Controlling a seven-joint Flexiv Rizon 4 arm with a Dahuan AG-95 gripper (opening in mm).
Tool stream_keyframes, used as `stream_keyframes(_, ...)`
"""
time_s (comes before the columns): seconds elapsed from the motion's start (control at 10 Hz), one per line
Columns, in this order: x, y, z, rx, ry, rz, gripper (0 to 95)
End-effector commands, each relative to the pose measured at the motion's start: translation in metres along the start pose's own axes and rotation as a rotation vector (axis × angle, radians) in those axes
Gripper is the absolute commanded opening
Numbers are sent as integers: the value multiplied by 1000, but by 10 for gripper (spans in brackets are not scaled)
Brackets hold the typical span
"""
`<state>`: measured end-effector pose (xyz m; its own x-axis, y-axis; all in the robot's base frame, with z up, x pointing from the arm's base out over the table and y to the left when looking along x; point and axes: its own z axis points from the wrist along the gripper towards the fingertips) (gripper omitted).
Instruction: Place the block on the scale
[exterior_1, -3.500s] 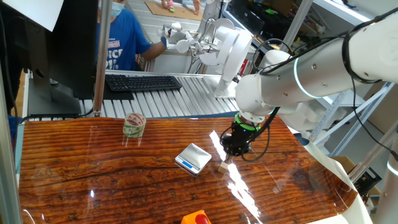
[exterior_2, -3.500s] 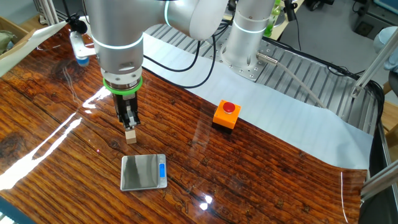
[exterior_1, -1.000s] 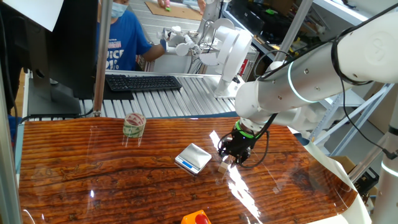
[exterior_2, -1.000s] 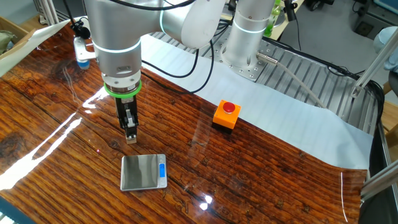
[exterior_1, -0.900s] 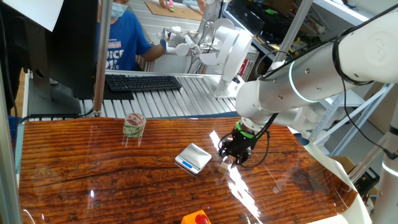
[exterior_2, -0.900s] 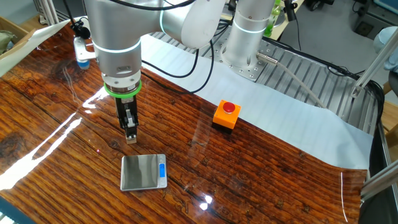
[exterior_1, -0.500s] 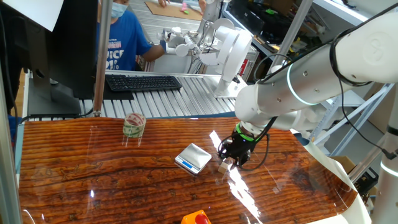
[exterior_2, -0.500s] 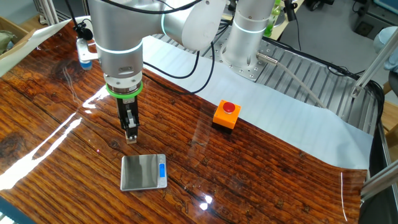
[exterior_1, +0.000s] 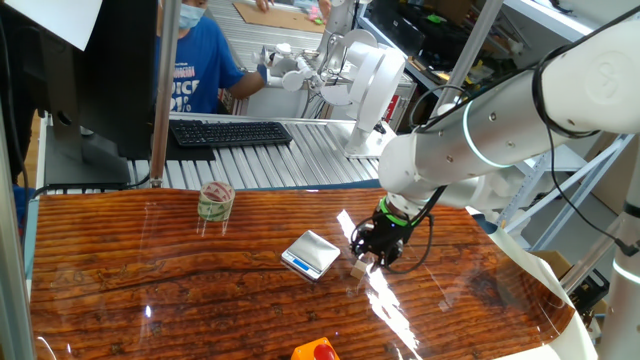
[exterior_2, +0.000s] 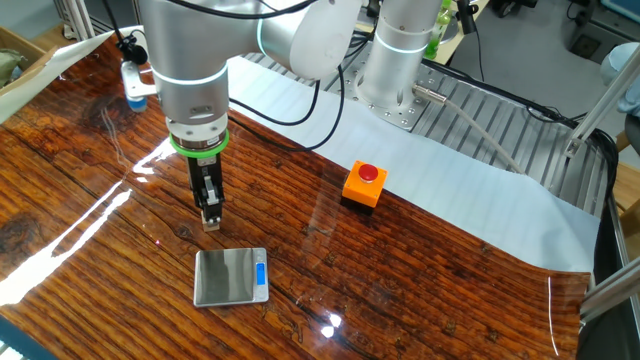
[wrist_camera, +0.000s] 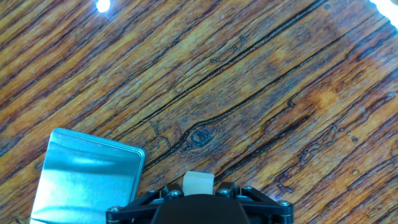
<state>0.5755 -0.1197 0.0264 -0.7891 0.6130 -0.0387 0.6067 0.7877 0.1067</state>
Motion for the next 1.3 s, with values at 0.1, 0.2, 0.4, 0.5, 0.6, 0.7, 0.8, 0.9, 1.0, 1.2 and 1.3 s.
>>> stream_keyframes(0.1,0,0,0,1,-3,0,380)
stream_keyframes(0.2,0,0,0,2,-5,-2,190)
stream_keyframes(0.4,0,0,0,1,-11,-1,190)
stream_keyframes(0.5,0,0,0,1,-11,0,190)
stream_keyframes(0.6,0,0,0,0,-11,1,380)
stream_keyframes(0.7,0,0,0,-1,-12,1,380)
stream_keyframes(0.8,0,0,0,-2,-14,-5,190)
stream_keyframes(0.9,0,0,0,-2,-14,-5,190)
stream_keyframes(1.0,0,0,0,-5,-17,-9,190)
stream_keyframes(1.2,0,0,0,-7,-17,-24,190)
stream_keyframes(1.3,0,0,0,-7,-16,-30,0)
